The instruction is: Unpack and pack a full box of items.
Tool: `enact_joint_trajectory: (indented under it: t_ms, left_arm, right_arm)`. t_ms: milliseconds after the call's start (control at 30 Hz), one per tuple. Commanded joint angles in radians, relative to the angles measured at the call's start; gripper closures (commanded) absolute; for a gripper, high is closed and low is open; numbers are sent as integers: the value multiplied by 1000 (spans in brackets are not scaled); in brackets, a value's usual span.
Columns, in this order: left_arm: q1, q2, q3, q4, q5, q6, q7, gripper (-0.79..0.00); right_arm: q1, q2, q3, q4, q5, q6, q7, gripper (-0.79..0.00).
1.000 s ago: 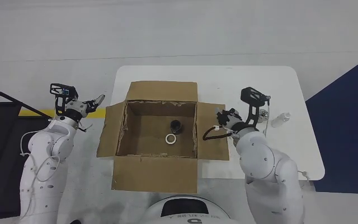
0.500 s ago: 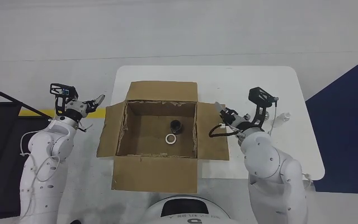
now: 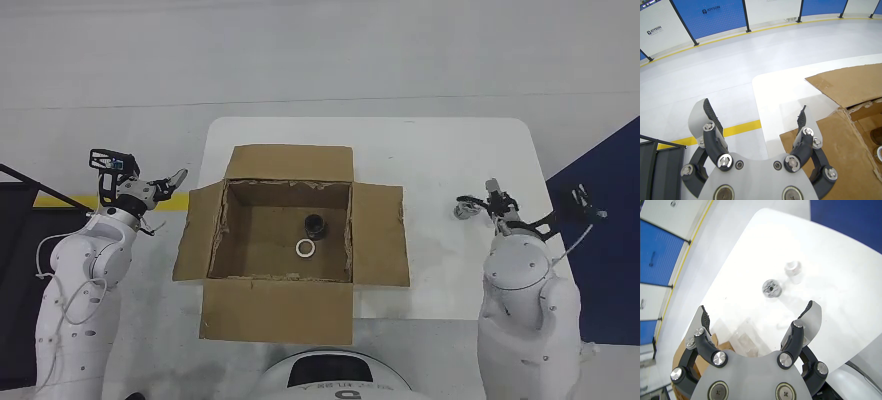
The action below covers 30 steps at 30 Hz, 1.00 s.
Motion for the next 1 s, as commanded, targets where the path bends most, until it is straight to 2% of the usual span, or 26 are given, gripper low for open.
enact_joint_trajectory:
  t_ms: [0, 167, 300, 667, 967]
  left_arm:
    - [0, 0, 0, 0, 0, 0, 0, -785]
    - [0, 0, 0, 0, 0, 0, 0, -785]
    - [0, 0, 0, 0, 0, 0, 0, -785]
    - [0, 0, 0, 0, 0, 0, 0, -785]
    - [0, 0, 0, 0, 0, 0, 0, -785]
  right_arm:
    - [31, 1, 38, 53, -3, 27, -10, -785]
    - [127, 9, 72, 219, -23, -1, 16, -785]
    - [209, 16, 61, 348, -99, -6, 38, -785]
    - [327, 24, 54, 528, -242, 9, 122, -785]
    - [392, 24, 38, 641, -323, 13, 142, -785]
